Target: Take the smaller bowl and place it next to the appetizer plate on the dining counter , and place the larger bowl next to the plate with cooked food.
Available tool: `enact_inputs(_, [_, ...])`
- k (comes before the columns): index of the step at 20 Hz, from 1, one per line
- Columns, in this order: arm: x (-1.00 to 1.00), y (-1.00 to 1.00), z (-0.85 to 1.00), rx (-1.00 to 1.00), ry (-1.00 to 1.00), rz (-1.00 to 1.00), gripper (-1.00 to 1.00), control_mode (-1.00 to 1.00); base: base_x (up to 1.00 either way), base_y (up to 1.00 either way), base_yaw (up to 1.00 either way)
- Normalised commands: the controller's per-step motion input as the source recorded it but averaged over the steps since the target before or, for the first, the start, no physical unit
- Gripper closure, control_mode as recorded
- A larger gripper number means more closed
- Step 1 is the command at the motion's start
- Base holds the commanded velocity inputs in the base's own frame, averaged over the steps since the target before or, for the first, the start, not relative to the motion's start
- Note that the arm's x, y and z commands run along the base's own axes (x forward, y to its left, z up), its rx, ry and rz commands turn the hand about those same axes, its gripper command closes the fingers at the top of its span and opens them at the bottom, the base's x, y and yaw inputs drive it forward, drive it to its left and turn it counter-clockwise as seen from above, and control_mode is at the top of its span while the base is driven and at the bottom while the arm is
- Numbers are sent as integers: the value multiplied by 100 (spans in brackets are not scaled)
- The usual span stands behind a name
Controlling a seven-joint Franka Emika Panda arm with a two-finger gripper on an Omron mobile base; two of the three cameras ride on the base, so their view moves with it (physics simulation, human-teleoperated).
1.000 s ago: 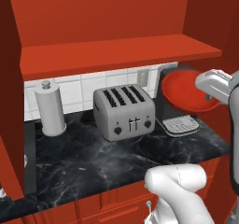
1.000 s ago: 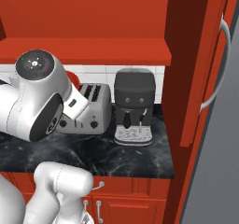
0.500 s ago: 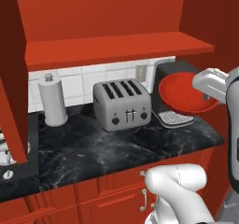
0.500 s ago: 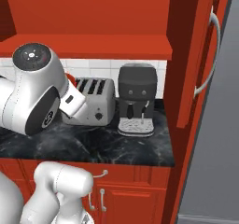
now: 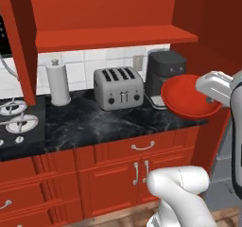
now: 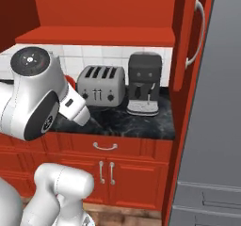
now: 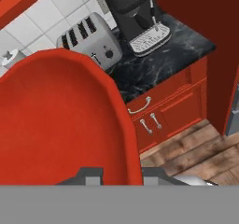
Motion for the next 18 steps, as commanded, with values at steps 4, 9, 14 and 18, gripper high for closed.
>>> enact_inputs(4, [0, 0, 0, 0, 0, 0, 100, 100, -35, -40, 9])
enact_inputs(9, [0, 0, 0, 0, 0, 0, 100, 100, -16, -90, 9])
enact_inputs(14, [0, 0, 0, 0, 0, 0, 100, 100, -23, -94, 11])
enact_inputs(18, [0, 0, 0, 0, 0, 0, 100, 100, -62, -64, 13])
